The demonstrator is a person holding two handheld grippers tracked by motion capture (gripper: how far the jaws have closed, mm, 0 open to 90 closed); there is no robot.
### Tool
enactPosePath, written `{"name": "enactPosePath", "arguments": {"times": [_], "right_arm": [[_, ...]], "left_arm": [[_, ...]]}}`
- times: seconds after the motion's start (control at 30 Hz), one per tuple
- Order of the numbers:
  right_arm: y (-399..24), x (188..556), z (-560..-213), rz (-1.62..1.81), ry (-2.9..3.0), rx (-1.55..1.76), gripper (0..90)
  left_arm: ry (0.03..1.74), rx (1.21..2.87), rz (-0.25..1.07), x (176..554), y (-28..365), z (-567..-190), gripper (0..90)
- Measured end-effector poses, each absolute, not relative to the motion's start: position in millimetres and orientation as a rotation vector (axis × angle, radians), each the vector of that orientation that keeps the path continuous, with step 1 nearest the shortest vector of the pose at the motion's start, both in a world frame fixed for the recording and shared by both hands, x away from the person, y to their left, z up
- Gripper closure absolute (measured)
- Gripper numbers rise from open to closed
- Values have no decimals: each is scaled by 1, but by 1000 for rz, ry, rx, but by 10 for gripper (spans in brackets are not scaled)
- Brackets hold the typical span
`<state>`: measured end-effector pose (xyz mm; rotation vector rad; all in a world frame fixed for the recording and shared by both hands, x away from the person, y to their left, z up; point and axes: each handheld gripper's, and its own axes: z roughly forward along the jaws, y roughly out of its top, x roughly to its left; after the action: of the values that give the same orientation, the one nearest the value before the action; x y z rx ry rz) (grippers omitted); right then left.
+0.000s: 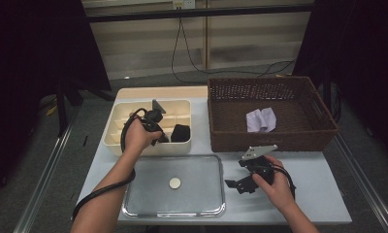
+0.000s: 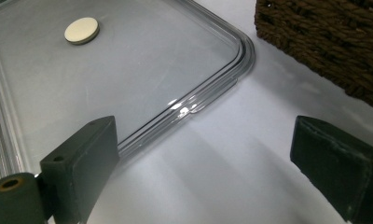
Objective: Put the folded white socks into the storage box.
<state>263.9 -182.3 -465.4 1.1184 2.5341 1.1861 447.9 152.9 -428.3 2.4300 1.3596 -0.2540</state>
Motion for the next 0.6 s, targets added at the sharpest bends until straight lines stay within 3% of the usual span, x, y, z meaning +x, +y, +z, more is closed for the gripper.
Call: {"name": "enactPosePath", "arguments": {"times": [0.1, 0.27, 0.6], "right_arm": [[-183, 264, -466, 1188, 2534, 1114, 75], [-184, 265, -467, 1197, 2539, 1114, 75], [-180, 267, -467, 1197, 2550, 1092, 73]], "left_arm": [[1364, 2399, -268, 447, 156, -427, 881], [1348, 2384, -278, 444, 163, -418, 774], [1314, 2335, -246, 437, 168, -397, 686]]}}
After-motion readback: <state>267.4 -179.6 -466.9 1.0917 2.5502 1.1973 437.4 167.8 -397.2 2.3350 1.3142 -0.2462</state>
